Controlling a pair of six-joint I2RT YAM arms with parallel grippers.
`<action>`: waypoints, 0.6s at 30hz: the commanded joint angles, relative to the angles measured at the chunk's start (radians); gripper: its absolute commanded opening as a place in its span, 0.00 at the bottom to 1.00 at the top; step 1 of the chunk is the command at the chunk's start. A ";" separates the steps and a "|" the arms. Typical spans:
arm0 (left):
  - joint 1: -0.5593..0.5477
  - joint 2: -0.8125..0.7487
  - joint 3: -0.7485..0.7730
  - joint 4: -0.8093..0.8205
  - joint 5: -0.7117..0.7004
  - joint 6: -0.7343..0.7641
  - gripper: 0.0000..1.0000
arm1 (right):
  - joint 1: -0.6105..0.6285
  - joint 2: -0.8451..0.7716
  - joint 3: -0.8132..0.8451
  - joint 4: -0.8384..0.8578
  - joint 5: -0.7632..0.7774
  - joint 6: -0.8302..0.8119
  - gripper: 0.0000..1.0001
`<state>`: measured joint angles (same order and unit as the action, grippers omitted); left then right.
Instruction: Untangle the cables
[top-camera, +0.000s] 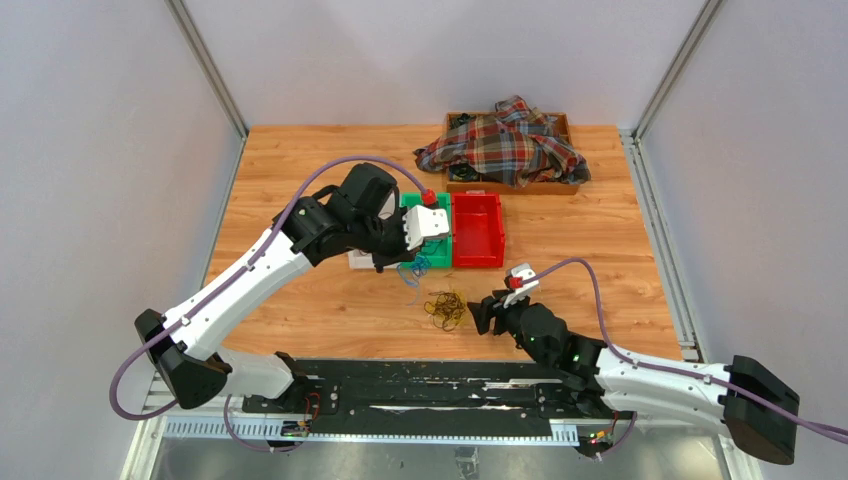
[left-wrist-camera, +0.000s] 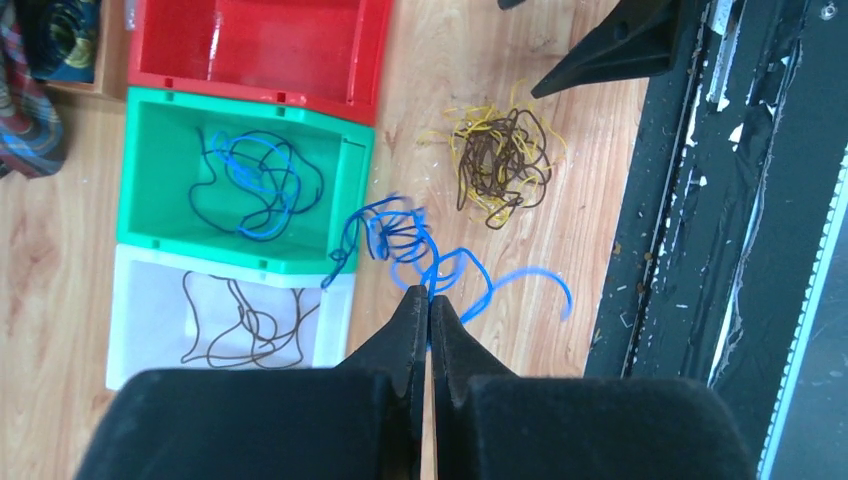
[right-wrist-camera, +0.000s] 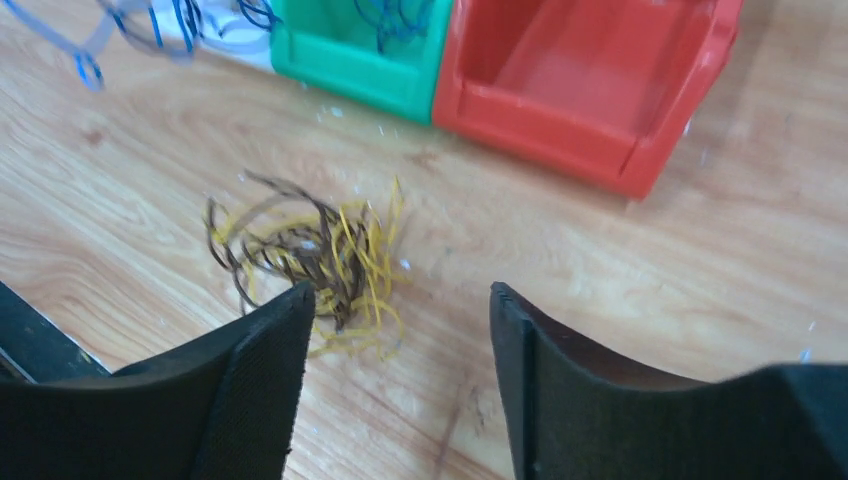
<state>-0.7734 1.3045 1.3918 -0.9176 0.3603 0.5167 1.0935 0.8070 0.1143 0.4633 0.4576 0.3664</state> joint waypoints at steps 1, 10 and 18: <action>0.003 -0.023 0.078 -0.116 -0.017 0.011 0.01 | 0.006 -0.076 0.126 -0.013 0.028 -0.177 0.70; 0.001 -0.055 0.194 -0.126 -0.011 -0.034 0.01 | 0.016 0.053 0.409 0.017 -0.239 -0.268 0.80; -0.016 -0.087 0.205 -0.144 0.013 -0.068 0.00 | 0.037 0.125 0.491 0.079 -0.255 -0.281 0.81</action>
<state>-0.7788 1.2392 1.5688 -1.0424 0.3511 0.4782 1.1019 0.9115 0.5587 0.4919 0.2298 0.1177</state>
